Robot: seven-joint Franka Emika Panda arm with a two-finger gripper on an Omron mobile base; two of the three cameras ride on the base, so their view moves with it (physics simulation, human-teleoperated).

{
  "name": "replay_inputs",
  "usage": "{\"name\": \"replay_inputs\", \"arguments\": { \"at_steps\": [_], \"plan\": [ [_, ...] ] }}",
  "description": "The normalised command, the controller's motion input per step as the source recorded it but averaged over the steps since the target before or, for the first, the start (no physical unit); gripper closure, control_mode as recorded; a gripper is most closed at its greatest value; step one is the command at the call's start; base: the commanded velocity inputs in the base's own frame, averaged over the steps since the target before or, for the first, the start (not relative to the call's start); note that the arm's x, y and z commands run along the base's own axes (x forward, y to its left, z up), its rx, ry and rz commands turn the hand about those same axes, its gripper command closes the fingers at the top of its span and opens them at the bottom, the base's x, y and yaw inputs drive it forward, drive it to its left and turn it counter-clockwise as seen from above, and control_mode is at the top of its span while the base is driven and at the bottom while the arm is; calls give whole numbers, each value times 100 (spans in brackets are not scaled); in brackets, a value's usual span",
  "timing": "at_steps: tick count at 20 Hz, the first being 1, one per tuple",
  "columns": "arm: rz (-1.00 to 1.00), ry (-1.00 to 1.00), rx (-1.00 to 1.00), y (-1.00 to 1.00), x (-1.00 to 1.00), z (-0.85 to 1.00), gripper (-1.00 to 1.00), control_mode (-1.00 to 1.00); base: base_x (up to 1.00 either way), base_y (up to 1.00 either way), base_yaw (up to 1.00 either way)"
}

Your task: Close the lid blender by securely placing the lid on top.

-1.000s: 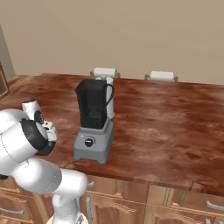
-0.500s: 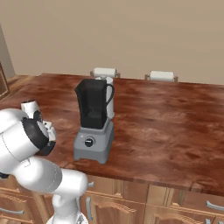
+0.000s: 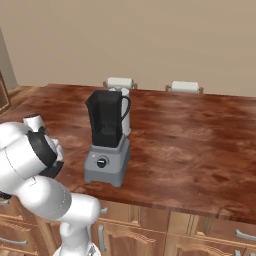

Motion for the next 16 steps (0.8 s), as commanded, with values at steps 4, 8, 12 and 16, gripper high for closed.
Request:
{"name": "replay_inputs", "arguments": {
  "at_steps": [4, 8, 12, 16],
  "plan": [
    [0, -4, 0, 0, 0, -20, -100, -100, 0, 0, 0],
    [0, -5, 0, 0, 0, -21, -100, -100, 0, 0, 0],
    [0, -8, 0, 0, 0, -10, -100, -100, 0, 0, 0],
    [0, -10, 0, 3, 1, -5, -100, -100, 0, 0, 0]
  ]
}}
